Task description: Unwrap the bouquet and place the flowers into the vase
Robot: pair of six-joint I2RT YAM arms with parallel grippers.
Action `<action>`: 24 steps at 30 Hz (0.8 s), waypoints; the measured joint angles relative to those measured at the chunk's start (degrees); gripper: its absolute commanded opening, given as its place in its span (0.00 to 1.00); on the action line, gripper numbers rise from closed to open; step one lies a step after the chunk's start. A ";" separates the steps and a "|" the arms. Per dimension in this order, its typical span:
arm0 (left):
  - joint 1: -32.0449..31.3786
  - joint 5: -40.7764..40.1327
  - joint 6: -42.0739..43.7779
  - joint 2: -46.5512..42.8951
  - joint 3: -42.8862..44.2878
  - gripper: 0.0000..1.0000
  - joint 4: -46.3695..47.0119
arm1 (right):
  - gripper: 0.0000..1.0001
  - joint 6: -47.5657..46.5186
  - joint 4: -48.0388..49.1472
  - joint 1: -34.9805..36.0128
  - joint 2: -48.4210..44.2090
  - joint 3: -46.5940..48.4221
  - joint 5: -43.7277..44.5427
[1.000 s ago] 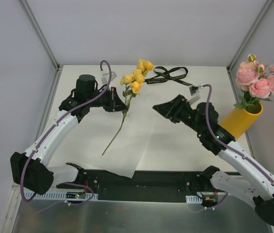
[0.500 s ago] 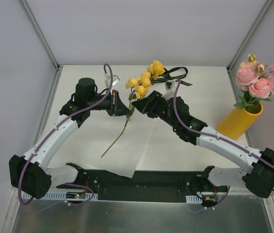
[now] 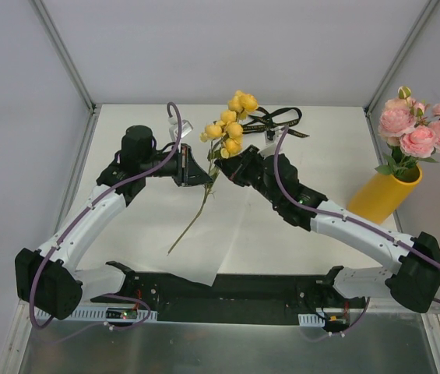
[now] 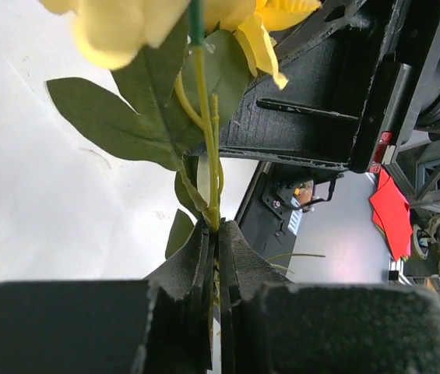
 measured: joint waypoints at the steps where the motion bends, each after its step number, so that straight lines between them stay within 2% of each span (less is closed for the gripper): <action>1: 0.00 0.00 0.00 0.00 0.00 0.07 0.13 | 0.00 -0.04 0.07 0.09 0.00 0.00 0.33; 6: 0.00 0.02 -0.17 -0.07 -0.02 0.49 0.63 | 0.00 -1.68 0.50 0.28 -0.11 0.00 1.92; 8: -0.04 0.00 -0.46 -0.24 -0.02 0.59 0.81 | 0.00 -3.13 0.48 0.28 -0.31 -0.02 3.02; 10: -0.04 -0.11 -0.72 -0.48 -0.13 0.64 0.87 | 0.00 -5.88 0.33 0.28 -1.16 -0.07 4.72; 14: -0.04 -1.51 0.24 -1.53 -0.35 0.99 0.26 | 0.00 -14.95 -1.57 0.28 -6.08 -0.11 8.33; 19: -0.04 -4.07 0.81 -2.51 -0.35 0.99 -1.38 | 0.00 -31.47 -5.18 0.28 -17.59 0.83 14.38; 24: -0.04 -5.99 1.66 -2.54 -0.35 0.99 -2.84 | 0.00 -47.76 -12.09 0.22 -26.36 6.62 20.04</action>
